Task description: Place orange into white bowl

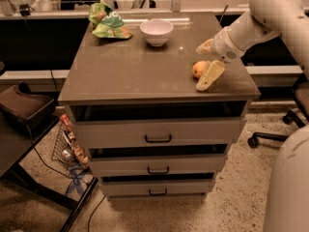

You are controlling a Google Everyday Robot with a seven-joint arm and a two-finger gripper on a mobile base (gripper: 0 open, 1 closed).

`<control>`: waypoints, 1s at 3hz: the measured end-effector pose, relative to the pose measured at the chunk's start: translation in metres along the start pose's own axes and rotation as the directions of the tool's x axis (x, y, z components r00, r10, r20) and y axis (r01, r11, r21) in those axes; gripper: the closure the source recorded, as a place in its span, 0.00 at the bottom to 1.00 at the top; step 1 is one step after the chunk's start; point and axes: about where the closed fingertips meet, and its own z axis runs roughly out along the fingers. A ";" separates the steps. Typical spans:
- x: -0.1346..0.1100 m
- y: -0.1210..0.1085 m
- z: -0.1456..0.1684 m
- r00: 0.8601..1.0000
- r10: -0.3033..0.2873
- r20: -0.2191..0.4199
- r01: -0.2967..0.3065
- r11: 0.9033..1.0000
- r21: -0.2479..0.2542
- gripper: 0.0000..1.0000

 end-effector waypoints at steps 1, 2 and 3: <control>0.021 -0.005 -0.014 0.999 0.038 -0.011 -0.037 0.999 0.023 0.38; 0.020 -0.005 -0.012 0.999 0.037 -0.010 -0.037 0.999 0.020 0.69; 0.020 -0.005 -0.013 0.999 0.037 -0.010 -0.037 0.999 0.020 0.92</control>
Offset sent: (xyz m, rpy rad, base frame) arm 0.0011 -0.0237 0.0007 -0.0004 0.0018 -0.0415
